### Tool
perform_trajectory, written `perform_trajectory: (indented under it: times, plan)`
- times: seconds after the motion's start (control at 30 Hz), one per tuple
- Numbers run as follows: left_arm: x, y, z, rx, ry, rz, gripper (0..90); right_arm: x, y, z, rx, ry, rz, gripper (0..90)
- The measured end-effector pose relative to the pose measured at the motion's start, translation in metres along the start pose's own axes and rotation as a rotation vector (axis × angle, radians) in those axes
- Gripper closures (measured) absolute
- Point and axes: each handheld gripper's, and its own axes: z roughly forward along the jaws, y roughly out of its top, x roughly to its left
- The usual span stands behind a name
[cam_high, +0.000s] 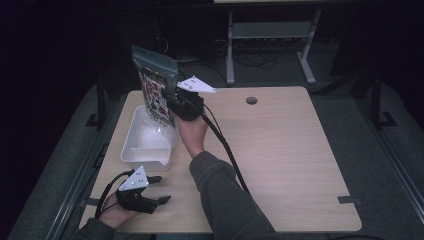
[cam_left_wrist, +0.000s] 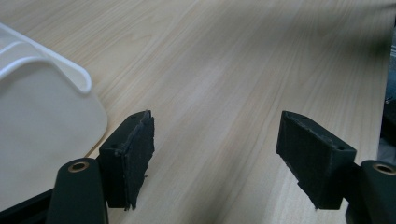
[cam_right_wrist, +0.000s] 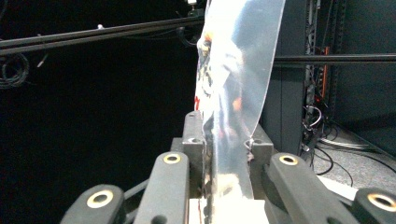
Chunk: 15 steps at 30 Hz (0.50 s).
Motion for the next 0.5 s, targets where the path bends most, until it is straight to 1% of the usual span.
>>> perform_trajectory:
  times: [0.03,0.07,0.1,0.17,0.2,0.23,0.33,0.5]
  plan:
    - [0.0,0.0,0.0,-0.001,0.001,0.001,26.9,0.001,-0.003,0.007,-0.002,-0.004,0.004,75.3]
    - [0.0,0.0,-0.001,-0.001,0.003,0.0,26.9,0.001,-0.003,0.007,-0.002,-0.004,0.004,75.3]
    - [0.0,0.0,-0.001,-0.001,0.003,-0.001,26.9,0.002,-0.006,0.014,0.002,-0.009,0.003,75.3]
    - [0.001,-0.001,-0.002,-0.003,0.004,-0.004,26.9,0.003,-0.008,0.017,0.004,-0.013,0.0,75.3]
    - [0.001,-0.001,-0.002,-0.004,0.004,-0.003,26.9,0.003,-0.012,0.023,0.008,-0.028,-0.003,75.3]
    - [0.001,-0.001,-0.002,-0.004,0.003,-0.003,26.9,0.004,-0.014,0.025,0.01,-0.032,-0.001,75.4]
    - [0.001,-0.001,-0.001,-0.004,0.0,-0.003,26.9,0.004,-0.02,0.033,0.01,-0.04,0.015,75.4]
    - [0.001,-0.001,-0.002,-0.005,0.001,-0.002,26.9,0.007,-0.027,0.04,0.007,-0.06,0.018,75.4]
